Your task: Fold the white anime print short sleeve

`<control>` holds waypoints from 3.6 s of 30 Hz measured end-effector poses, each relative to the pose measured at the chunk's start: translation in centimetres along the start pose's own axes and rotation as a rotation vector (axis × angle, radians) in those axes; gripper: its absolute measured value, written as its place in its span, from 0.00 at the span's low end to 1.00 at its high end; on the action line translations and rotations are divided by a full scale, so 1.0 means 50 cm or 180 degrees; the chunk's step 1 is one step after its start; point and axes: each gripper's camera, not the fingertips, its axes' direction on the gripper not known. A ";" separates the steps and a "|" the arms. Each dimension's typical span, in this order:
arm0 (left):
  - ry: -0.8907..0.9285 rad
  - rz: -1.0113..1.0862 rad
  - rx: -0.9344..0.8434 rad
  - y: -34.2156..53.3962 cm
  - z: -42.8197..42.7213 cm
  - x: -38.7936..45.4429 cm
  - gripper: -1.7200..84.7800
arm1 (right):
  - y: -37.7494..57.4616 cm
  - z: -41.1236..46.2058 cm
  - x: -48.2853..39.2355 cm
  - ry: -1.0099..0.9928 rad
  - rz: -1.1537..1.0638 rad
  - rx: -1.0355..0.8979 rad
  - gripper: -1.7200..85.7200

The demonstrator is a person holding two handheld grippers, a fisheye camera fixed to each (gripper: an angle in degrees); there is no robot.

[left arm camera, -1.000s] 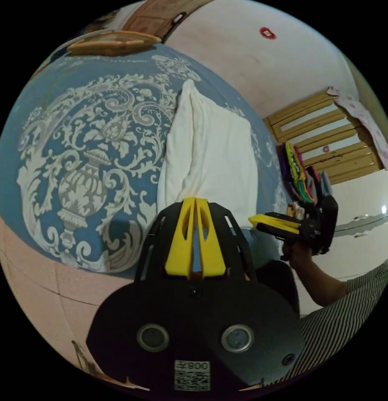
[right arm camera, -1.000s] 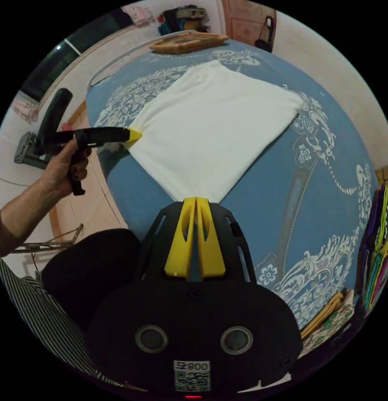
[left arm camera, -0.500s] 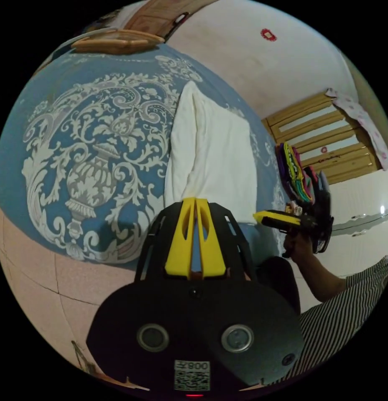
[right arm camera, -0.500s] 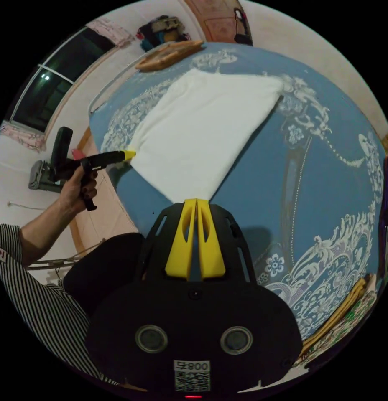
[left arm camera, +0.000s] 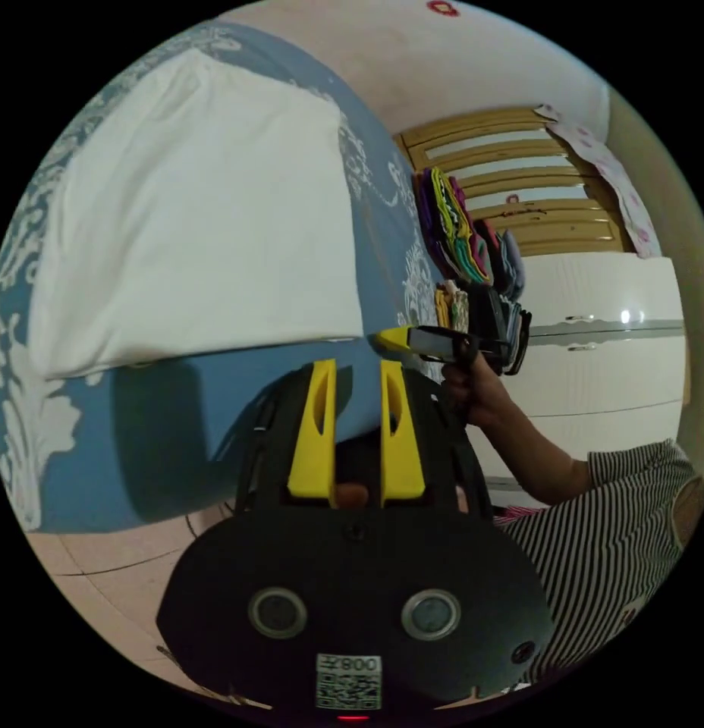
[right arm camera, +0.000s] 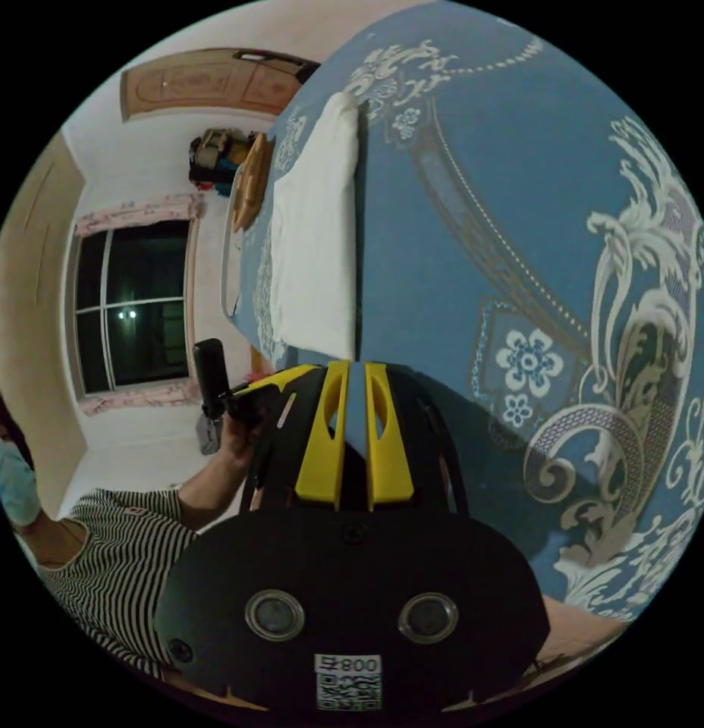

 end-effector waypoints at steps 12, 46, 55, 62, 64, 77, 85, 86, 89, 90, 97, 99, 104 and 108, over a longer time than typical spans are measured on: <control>0.0503 -0.0404 0.0142 -0.009 -0.035 -0.076 0.05 | -0.044 -0.089 0.132 -0.0676 0.0351 -0.0002 0.11; 0.1661 -0.1267 0.1801 0.179 -0.440 -0.295 0.16 | -0.037 -0.254 -0.011 -0.1369 -0.0164 0.0003 0.05; 0.1852 -0.1550 0.2155 0.166 -0.485 -0.323 0.12 | 0.023 -0.306 -0.062 -0.1514 -0.0196 0.0072 0.05; 0.1567 -0.1529 0.2046 0.142 -0.499 -0.260 0.06 | 0.102 -0.360 -0.078 -0.1526 -0.0053 0.0187 0.05; 0.1501 -0.1424 0.2013 0.134 -0.499 -0.235 0.06 | 0.129 -0.380 -0.081 -0.1510 -0.0033 0.0233 0.05; 0.1402 -0.0578 0.1715 0.204 -0.339 0.011 0.06 | 0.425 -0.573 -0.122 -0.1544 -0.0295 0.0252 0.04; 0.1224 0.0033 0.1322 0.183 -0.170 0.173 0.05 | 0.642 -0.730 -0.129 -0.1687 -0.0474 0.0518 0.04; 0.1229 0.0114 0.1289 0.174 -0.139 0.193 0.05 | 0.673 -0.754 -0.126 -0.1727 -0.0472 0.0583 0.04; 0.1314 0.0233 0.1209 0.152 -0.050 0.228 0.05 | 0.743 -0.813 -0.119 -0.1800 -0.0476 0.0740 0.04; 0.1333 0.0258 0.1181 0.145 -0.012 0.239 0.05 | 0.756 -0.825 -0.117 -0.1800 -0.0474 0.0764 0.04; 0.1430 0.0297 0.1025 0.123 0.208 0.266 0.05 | 0.896 -0.955 -0.100 -0.1788 -0.0417 0.0942 0.04; 0.1452 0.0282 0.0975 0.119 0.289 0.266 0.05 | 0.928 -0.983 -0.094 -0.1774 -0.0381 0.0939 0.04; 0.1488 0.0293 0.0917 0.110 0.449 0.265 0.05 | 1.019 -1.070 -0.084 -0.1812 -0.0344 0.0931 0.04; 0.1466 0.0376 0.0837 0.074 0.594 0.269 0.05 | 1.072 -1.139 -0.080 -0.1871 -0.0365 0.0982 0.04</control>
